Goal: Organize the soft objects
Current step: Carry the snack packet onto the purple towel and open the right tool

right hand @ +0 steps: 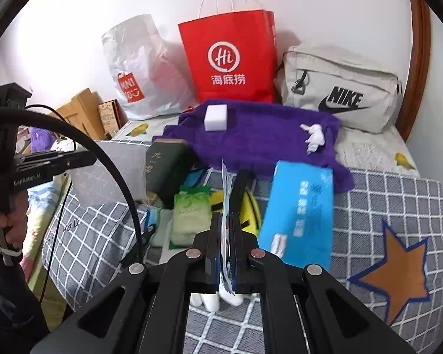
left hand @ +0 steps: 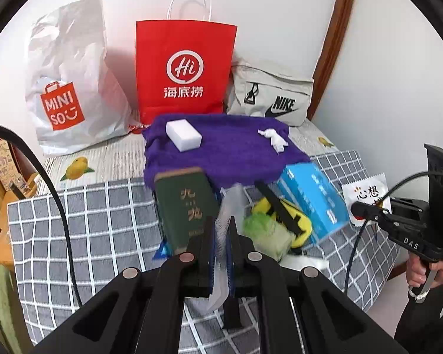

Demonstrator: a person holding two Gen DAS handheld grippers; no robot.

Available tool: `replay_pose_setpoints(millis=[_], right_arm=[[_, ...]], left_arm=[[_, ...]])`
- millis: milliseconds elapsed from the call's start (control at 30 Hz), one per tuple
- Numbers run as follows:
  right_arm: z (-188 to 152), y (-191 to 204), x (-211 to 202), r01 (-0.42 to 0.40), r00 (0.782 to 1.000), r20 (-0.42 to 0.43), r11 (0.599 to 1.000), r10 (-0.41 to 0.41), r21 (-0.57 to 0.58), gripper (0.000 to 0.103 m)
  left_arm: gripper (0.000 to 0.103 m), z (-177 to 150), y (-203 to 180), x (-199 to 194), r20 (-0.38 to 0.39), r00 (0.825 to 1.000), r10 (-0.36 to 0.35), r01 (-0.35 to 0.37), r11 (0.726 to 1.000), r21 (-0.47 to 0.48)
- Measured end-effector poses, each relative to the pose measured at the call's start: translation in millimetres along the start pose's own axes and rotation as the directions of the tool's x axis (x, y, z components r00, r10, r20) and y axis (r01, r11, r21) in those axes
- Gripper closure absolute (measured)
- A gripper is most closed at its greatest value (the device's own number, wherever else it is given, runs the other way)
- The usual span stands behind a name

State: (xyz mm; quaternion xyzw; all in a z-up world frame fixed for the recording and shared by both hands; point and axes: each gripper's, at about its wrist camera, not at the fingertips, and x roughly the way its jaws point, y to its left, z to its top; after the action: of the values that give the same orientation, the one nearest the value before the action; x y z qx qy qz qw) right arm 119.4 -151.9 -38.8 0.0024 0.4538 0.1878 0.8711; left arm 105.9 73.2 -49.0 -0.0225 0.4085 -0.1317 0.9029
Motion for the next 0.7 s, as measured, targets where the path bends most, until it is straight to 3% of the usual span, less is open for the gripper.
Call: replay_pose_setpoints(millis=[333, 700], right_arm=[[21, -12, 4, 0.03, 1.0, 0.009, 1.0, -0.03, 0.008, 0.098], [43, -27, 18, 0.064, 0.998, 0.011, 0.998, -0.065, 0.021, 0.098]], left_arm=[[0.096, 34, 1, 10, 0.026, 0.999, -0.04, 0.04, 0.999, -0.006], [0.096, 60, -2, 20, 0.03, 0.999, -0.036, 0.036, 0.999, 0.011]])
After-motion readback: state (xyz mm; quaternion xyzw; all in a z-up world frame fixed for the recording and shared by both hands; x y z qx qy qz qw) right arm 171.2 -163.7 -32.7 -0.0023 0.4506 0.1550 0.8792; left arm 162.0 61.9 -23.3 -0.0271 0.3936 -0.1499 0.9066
